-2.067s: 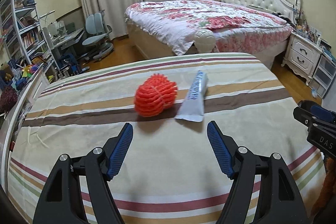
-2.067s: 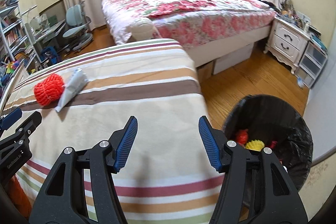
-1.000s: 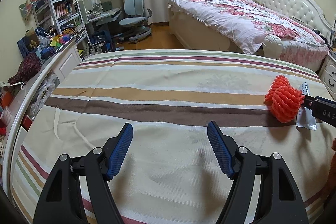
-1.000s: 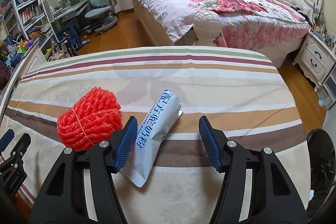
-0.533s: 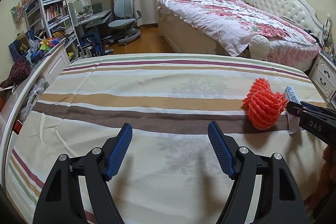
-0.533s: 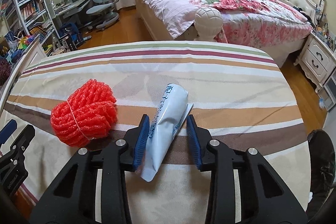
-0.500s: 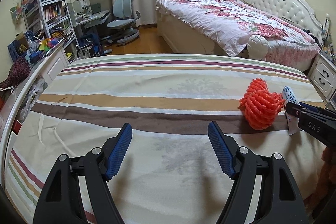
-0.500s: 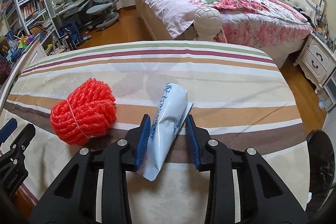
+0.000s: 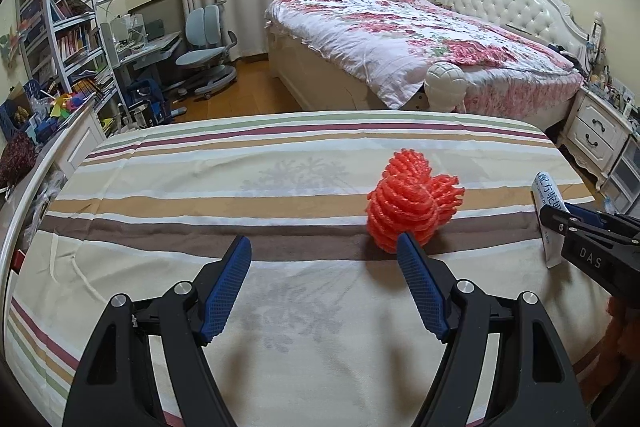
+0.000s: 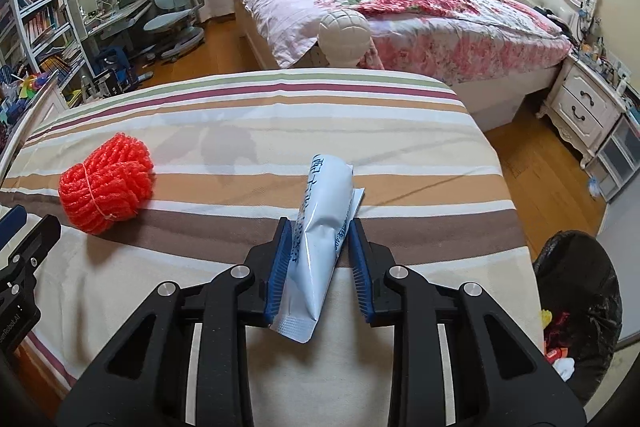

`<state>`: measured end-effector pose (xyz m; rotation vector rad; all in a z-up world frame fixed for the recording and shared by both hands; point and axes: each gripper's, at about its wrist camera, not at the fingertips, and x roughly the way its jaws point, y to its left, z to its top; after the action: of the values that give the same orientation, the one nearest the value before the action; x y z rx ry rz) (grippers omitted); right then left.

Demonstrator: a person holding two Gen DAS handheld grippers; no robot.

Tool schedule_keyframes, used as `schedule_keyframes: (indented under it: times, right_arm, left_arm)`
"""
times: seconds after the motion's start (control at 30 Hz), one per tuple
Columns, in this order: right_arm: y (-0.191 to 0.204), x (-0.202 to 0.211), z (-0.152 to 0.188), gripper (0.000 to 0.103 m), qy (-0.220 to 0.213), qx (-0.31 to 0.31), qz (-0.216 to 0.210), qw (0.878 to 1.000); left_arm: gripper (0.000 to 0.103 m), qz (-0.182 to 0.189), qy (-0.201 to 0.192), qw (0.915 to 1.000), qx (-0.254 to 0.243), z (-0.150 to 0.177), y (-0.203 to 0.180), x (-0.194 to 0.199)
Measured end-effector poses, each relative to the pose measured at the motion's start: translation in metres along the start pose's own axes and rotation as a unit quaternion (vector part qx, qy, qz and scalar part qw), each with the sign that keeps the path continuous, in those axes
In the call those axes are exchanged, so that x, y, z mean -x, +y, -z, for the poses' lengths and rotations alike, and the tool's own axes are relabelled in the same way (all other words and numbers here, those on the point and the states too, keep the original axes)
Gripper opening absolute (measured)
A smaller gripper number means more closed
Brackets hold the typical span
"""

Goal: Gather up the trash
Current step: 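Grasp the white tube with the right tool while the left tool grasps the orange mesh net, then carry the orange net and white tube over the black bin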

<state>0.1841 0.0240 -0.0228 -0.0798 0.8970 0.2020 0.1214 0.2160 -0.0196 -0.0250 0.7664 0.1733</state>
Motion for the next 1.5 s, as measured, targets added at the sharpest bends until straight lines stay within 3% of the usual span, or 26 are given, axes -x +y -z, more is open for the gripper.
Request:
schedule_keyframes:
  times: [0.3,0.43,0.67,0.77,0.87,0.97,1.13,1.5]
  right_arm:
    - [-0.017,-0.001,0.003,0.029,-0.001,-0.011,-0.002,1.000]
    - [-0.019,-0.003,0.003,0.040,0.000,-0.012,-0.004,1.000]
    - [-0.019,-0.007,0.005,0.045,0.001,-0.014,-0.009,1.000]
    - [-0.019,-0.007,0.005,0.045,0.001,-0.014,-0.009,1.000]
    - [-0.018,-0.007,0.004,0.045,0.001,-0.014,-0.009,1.000]
    - [-0.019,-0.006,0.004,0.043,0.000,-0.012,-0.008,1.000]
    - [-0.018,-0.003,0.005,0.032,-0.001,-0.010,-0.009,1.000]
    - [-0.018,0.012,0.018,0.030,-0.007,-0.011,-0.013,1.000]
  left_arm:
    - [0.074,0.003,-0.001,0.9997,-0.023,-0.007,-0.027,-0.010]
    - [0.075,0.004,0.001,0.9995,-0.031,-0.012,-0.034,-0.018]
    - [0.075,0.013,0.014,0.9987,-0.047,-0.016,-0.042,-0.034]
    - [0.073,0.022,0.015,0.9983,-0.051,-0.015,-0.043,-0.035]
    - [0.054,0.028,0.016,0.9978,-0.057,-0.013,-0.044,-0.035]
    - [0.048,0.035,0.020,0.9972,-0.063,-0.011,-0.046,-0.036]
    - [0.045,0.040,0.017,0.9972,-0.061,-0.012,-0.045,-0.033]
    - [0.044,0.044,0.003,0.9977,-0.051,-0.005,-0.047,-0.008]
